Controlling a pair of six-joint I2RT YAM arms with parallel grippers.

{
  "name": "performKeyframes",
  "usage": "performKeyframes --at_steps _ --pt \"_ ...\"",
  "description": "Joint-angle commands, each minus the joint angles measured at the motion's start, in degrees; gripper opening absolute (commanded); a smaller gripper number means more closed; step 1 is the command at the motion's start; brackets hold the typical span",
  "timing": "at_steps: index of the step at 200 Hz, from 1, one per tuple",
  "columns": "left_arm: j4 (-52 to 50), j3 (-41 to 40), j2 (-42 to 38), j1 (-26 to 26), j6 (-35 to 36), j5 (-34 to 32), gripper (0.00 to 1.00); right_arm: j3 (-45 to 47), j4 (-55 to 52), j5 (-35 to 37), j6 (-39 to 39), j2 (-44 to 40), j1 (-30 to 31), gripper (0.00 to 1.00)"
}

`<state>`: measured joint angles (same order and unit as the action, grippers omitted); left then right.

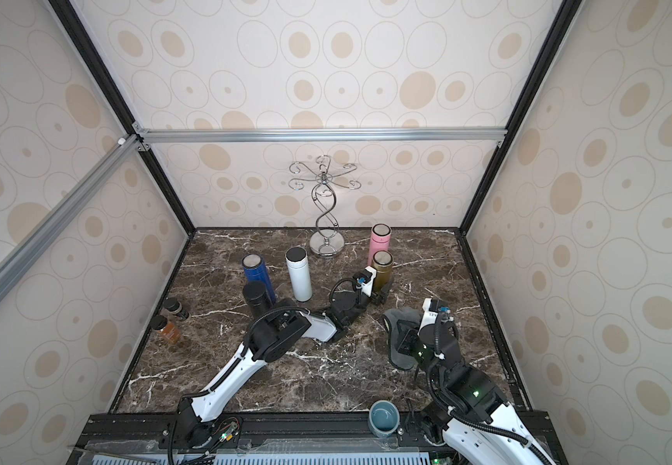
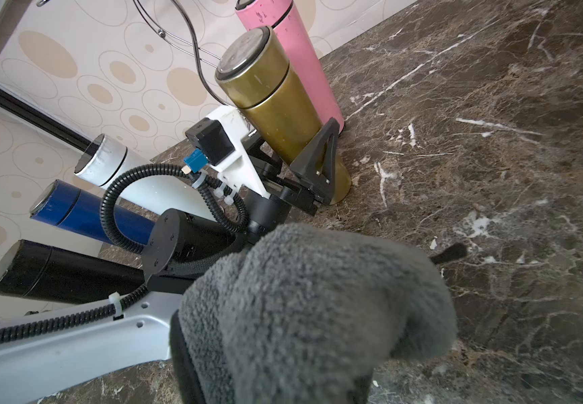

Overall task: Wipe the surface of the thermos
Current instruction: Place the thermos at the center of the board.

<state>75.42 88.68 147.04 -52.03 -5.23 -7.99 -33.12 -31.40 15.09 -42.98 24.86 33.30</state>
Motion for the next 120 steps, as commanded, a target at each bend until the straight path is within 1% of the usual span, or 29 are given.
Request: performKeyframes --at_steps 1,70,92,120 --pt "2.52 -0.45 -3.20 0.00 0.90 -0.37 0.99 0.38 1.27 0.27 -0.16 -0.03 -0.35 0.00" --pt "8.98 -8.49 -6.39 0.00 -0.70 2.61 1.00 -0.98 2.06 -0.35 0.75 1.38 -0.43 0.00" --pt "12.05 -12.37 -7.60 -0.02 -1.72 3.04 1.00 -1.29 2.40 -0.41 1.15 1.51 -0.47 0.00" --pt "12.34 -17.67 -10.47 -0.09 -2.31 3.27 1.00 -1.61 3.24 -1.23 1.74 2.15 -0.48 0.00"
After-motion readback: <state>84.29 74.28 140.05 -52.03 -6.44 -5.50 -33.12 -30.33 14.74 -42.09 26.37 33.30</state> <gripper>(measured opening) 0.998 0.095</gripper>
